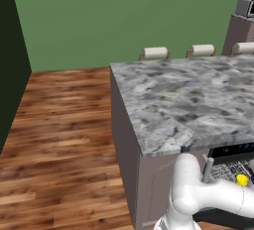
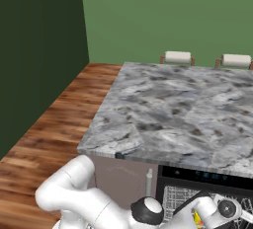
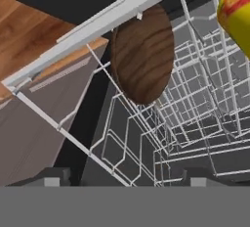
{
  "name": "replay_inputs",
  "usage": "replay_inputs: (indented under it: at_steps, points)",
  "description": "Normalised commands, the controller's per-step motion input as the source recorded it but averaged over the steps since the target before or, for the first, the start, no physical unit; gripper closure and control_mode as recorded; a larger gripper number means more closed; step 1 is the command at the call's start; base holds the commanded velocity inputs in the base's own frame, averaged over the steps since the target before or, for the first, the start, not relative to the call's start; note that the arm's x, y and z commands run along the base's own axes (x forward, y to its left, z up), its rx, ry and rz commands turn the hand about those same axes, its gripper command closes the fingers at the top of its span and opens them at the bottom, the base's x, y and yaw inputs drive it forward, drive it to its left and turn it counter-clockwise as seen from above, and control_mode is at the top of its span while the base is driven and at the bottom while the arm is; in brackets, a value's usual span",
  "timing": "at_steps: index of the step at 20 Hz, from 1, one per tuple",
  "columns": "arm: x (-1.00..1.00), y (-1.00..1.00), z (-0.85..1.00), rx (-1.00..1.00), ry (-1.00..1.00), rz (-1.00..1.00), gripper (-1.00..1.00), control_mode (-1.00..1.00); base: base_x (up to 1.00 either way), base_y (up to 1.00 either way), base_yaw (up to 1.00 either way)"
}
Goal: Pick up the cup and bowl from the counter, place them in the dishwasher, and close the dishwasher door.
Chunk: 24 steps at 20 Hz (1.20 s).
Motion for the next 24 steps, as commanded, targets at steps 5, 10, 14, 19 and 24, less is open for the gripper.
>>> replay_inputs:
  at_steps: [5,10,14,19,24]
  points:
    - [-0.41,0.00,-0.20,-0.02,-0.13,0.06,-1.00,-1.00,0.00,0.00,0.00]
    - [-1.00,0.02,0.05,0.00,-0.29,0.09,-1.00,-1.00,0.00,0.00,0.00]
    - [-0.99,0.28,0.01,0.00,-0.31,0.10,-1.00,-1.00,0.00,0.00,0.00]
    - [-0.17,0.52,0.40,0.00,-0.07,0.01,-1.00,-1.00,0.00,0.00,0.00]
    - [0.00,0.58,0.72,0.00,0.03,0.00,-1.00,-1.00,0.00,0.00,0.00]
